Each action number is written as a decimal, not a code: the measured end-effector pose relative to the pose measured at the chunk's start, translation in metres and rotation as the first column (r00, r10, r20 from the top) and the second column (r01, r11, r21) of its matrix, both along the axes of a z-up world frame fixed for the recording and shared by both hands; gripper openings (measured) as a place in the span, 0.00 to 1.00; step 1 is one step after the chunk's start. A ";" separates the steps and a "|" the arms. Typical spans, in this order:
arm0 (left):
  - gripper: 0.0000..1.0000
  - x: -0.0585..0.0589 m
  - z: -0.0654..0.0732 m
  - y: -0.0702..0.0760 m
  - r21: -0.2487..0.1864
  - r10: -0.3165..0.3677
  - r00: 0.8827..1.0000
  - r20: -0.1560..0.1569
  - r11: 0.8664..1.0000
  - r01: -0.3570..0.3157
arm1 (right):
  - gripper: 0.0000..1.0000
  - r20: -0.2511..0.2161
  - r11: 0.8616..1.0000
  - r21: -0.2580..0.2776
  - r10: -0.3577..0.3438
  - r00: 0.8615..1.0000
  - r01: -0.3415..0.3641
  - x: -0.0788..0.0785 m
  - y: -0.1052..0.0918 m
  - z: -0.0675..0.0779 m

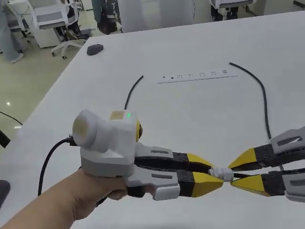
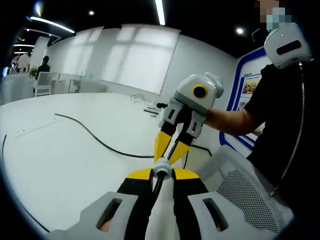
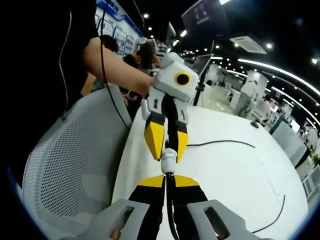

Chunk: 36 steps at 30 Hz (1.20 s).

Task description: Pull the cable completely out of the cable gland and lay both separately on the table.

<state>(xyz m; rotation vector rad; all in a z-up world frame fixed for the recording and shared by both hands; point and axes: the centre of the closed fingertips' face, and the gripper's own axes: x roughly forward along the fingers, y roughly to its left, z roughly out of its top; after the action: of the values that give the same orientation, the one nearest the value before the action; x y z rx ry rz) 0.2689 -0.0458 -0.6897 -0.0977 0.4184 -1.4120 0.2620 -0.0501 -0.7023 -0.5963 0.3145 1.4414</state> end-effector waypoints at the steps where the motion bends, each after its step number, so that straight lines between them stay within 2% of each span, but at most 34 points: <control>1: 0.14 0.000 0.000 0.000 0.005 -0.001 1.000 0.004 1.000 0.001 | 0.00 0.000 1.000 0.009 0.001 1.000 -0.001 0.000 0.000 0.001; 5: 0.14 0.000 -0.001 -0.001 0.009 0.003 1.000 0.011 1.000 -0.003 | 0.00 -0.010 1.000 0.005 -0.011 1.000 0.011 0.000 0.001 -0.001; 8: 0.14 0.000 -0.005 -0.002 0.029 0.006 1.000 0.022 1.000 -0.006 | 0.00 -0.021 0.999 -0.013 -0.030 0.999 0.029 0.000 0.000 -0.004; 9: 0.14 0.001 -0.007 -0.001 0.040 0.011 1.000 0.029 0.999 -0.012 | 0.00 -0.024 0.998 -0.024 -0.055 0.998 0.055 0.003 -0.002 -0.006; 11: 0.14 0.006 -0.009 0.002 0.057 0.030 0.998 0.056 0.998 -0.033 | 0.00 -0.020 0.994 -0.051 -0.101 0.995 0.100 0.008 -0.009 -0.010; 13: 0.14 0.015 -0.011 0.009 0.077 0.067 0.993 0.101 0.994 -0.075 | 0.00 -0.029 0.985 -0.052 -0.169 0.985 0.167 0.017 -0.021 -0.012; 14: 0.14 0.015 -0.009 0.010 0.064 0.068 0.995 0.077 0.995 -0.073 | 0.00 -0.090 0.980 -0.037 -0.199 0.976 0.196 0.018 -0.027 -0.014; 15: 0.14 0.016 -0.008 0.012 0.057 0.075 0.995 0.062 0.995 -0.078 | 0.00 -0.128 0.973 -0.030 -0.230 0.965 0.228 0.020 -0.032 -0.014; 16: 0.14 0.019 -0.009 0.014 0.062 0.085 0.994 0.075 0.994 -0.090 | 0.00 -0.117 0.961 -0.031 -0.276 0.954 0.274 0.027 -0.042 -0.016; 17: 0.14 0.022 -0.009 0.017 0.068 0.092 0.993 0.079 0.993 -0.097 | 0.00 -0.105 0.956 -0.059 -0.291 0.951 0.286 0.029 -0.051 -0.021; 18: 0.14 0.023 -0.009 0.020 0.072 0.098 0.992 0.076 0.992 -0.104 | 0.00 -0.085 0.939 -0.103 -0.337 0.938 0.328 0.033 -0.066 -0.028; 19: 0.14 0.026 -0.010 0.024 0.080 0.111 0.991 0.081 0.990 -0.118 | 0.00 -0.079 0.927 -0.111 -0.366 0.927 0.357 0.036 -0.075 -0.031; 20: 0.14 0.026 -0.011 0.027 0.083 0.113 0.991 0.076 0.989 -0.119 | 0.00 -0.096 0.918 -0.112 -0.391 0.916 0.380 0.037 -0.083 -0.034; 21: 0.14 0.026 -0.011 0.029 0.086 0.117 0.991 0.071 0.989 -0.123 | 0.00 -0.122 0.901 -0.110 -0.430 0.894 0.419 0.038 -0.093 -0.038; 22: 0.14 0.027 -0.012 0.030 0.090 0.120 0.990 0.074 0.988 -0.126 | 0.00 -0.127 0.885 -0.123 -0.462 0.878 0.448 0.040 -0.103 -0.042; 23: 0.14 0.029 -0.012 0.032 0.092 0.130 0.988 0.083 0.986 -0.137 | 0.00 -0.113 0.865 -0.158 -0.496 0.861 0.477 0.042 -0.118 -0.049; 24: 0.14 0.030 -0.012 0.034 0.091 0.136 0.987 0.084 0.985 -0.144 | 0.00 -0.102 0.852 -0.176 -0.515 0.851 0.494 0.043 -0.128 -0.054; 25: 0.14 0.031 -0.012 0.036 0.092 0.141 0.986 0.085 0.985 -0.149 | 0.00 -0.100 0.841 -0.181 -0.532 0.841 0.510 0.044 -0.135 -0.057; 26: 0.14 0.033 -0.012 0.038 0.094 0.151 0.985 0.088 0.983 -0.160 | 0.00 -0.106 0.822 -0.183 -0.562 0.820 0.539 0.046 -0.146 -0.061; 27: 0.14 0.034 -0.013 0.040 0.097 0.158 0.984 0.086 0.981 -0.166 | 0.00 -0.117 0.809 -0.182 -0.582 0.805 0.559 0.047 -0.154 -0.064; 30: 0.14 0.036 -0.014 0.042 0.104 0.166 0.982 0.090 0.979 -0.175 | 0.00 -0.135 0.789 -0.179 -0.611 0.780 0.587 0.049 -0.166 -0.070; 31: 0.14 0.036 -0.014 0.042 0.104 0.166 0.982 0.091 0.979 -0.175 | 0.00 -0.130 0.781 -0.192 -0.621 0.773 0.594 0.050 -0.169 -0.072; 32: 0.14 0.035 -0.014 0.041 0.107 0.164 0.982 0.094 0.979 -0.174 | 0.00 -0.103 0.774 -0.206 -0.625 0.774 0.598 0.051 -0.174 -0.075; 33: 0.14 0.036 -0.015 0.041 0.111 0.163 0.982 0.097 0.979 -0.173 | 0.00 -0.101 0.766 -0.222 -0.634 0.767 0.603 0.051 -0.175 -0.077; 36: 0.14 0.035 -0.017 0.040 0.113 0.161 0.983 0.091 0.979 -0.171 | 0.00 -0.118 0.764 -0.220 -0.639 0.760 0.607 0.050 -0.174 -0.078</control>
<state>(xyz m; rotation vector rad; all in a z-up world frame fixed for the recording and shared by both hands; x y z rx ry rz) 0.3042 -0.0058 -0.7063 0.0228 0.4169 -1.2188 0.3115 -0.2245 -0.7808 -0.4277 0.7220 0.8141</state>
